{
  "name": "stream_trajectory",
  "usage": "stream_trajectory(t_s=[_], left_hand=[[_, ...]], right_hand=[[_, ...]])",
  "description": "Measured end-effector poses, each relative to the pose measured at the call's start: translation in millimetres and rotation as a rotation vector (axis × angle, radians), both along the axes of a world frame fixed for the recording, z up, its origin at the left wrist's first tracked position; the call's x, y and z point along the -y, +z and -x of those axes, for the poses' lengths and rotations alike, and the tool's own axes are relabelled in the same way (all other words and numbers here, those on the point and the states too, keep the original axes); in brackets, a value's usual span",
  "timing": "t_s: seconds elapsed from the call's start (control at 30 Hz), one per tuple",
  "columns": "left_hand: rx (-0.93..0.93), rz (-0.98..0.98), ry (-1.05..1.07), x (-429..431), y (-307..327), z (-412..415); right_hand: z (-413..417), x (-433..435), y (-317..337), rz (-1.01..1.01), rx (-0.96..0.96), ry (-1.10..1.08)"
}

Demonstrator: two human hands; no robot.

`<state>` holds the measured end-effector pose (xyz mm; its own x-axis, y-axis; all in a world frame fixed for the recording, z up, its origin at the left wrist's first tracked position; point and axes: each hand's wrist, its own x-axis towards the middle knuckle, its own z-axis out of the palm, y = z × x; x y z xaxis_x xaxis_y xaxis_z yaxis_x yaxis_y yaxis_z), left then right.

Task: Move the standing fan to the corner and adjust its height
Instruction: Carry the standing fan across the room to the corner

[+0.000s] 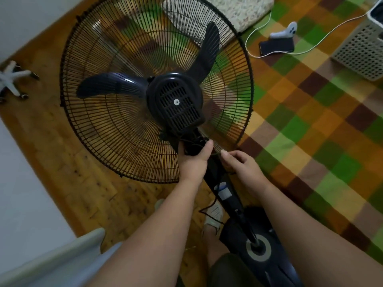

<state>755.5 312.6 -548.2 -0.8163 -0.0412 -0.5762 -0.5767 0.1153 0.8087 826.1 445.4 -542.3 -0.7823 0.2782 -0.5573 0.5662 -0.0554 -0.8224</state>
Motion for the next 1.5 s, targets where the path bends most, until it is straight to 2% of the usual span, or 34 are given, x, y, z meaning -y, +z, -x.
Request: stream_trajectory(t_s=[0.27, 0.43, 0.63, 0.8, 1.13, 1.37, 1.5], left_hand=[[-0.014, 0.033, 0.022, 5.2, -10.0, 5.2], [-0.022, 0.058, 0.123, 9.8, -17.1, 12.5], [-0.024, 0.060, 0.110, 21.7, -21.4, 21.1], [0.065, 0.107, 0.092, 27.4, -23.6, 26.7], [0.066, 0.150, 0.191, 39.6, -41.2, 45.6], [0.105, 0.115, 0.230, 56.2, -55.4, 65.4], [0.075, 0.109, 0.314, 65.6, -58.1, 75.2]], right_hand=[[-26.6, -1.6, -52.7, 0.109, 0.243, 0.048], [-35.1, -2.5, -87.0, 0.133, 0.376, 0.311], [-22.4, 15.1, -118.4, 0.014, 0.382, 0.461], [-14.0, 30.5, -136.8, 0.000, 0.349, 0.506], [-14.2, 37.6, -161.3, 0.114, 0.329, 0.452], [-17.3, 48.1, -181.3, 0.078, 0.365, 0.466], [-12.4, 60.0, -181.4, 0.130, 0.347, 0.404]])
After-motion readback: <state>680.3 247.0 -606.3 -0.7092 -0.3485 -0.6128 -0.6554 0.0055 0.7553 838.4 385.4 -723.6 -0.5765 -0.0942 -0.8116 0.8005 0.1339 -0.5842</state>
